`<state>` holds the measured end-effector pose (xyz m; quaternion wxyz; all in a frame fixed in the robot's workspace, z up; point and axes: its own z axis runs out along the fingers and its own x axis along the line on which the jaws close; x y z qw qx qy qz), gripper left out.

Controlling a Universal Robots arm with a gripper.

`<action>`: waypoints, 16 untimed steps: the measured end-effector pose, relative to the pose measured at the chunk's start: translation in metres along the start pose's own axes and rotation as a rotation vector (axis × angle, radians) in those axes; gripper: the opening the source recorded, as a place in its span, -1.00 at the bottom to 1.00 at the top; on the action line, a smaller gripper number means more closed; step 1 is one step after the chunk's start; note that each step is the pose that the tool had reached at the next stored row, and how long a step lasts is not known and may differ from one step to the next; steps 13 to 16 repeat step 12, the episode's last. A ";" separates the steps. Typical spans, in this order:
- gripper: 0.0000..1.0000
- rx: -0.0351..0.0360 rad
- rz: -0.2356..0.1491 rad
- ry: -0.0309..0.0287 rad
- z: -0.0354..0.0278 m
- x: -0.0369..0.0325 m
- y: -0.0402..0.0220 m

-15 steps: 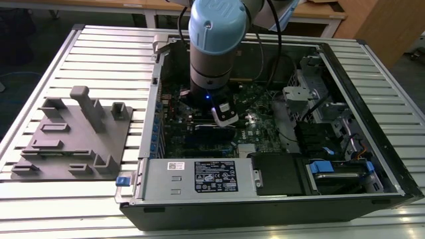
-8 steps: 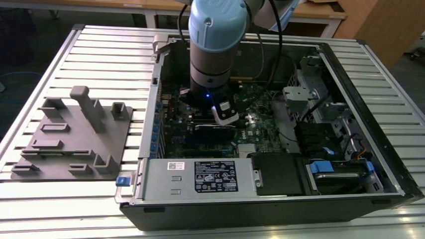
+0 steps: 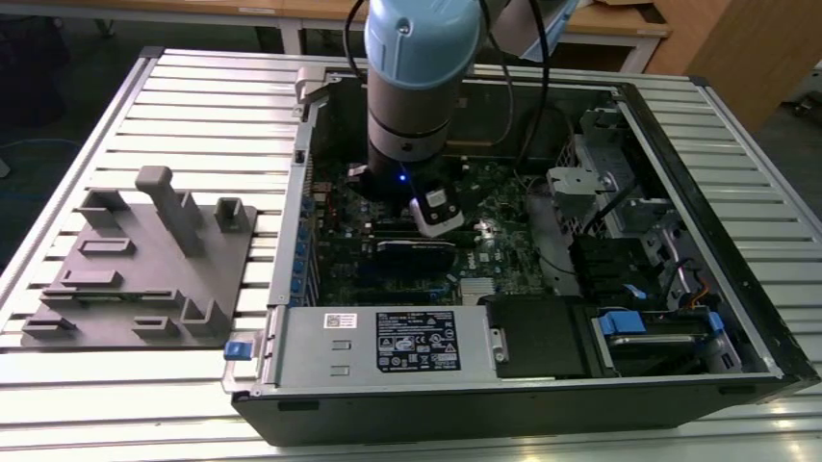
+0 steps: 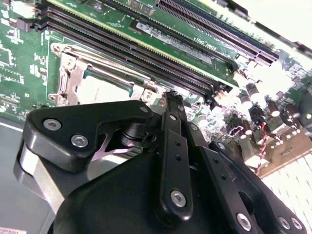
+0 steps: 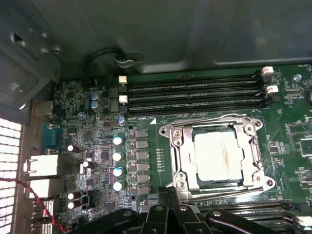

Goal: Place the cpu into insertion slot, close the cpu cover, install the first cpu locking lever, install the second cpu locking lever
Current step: 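Install the second cpu locking lever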

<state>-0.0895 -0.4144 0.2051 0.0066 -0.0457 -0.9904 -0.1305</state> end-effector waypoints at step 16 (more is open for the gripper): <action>-0.80 0.0000 0.000 0.0000 -0.0064 0.0001 0.0017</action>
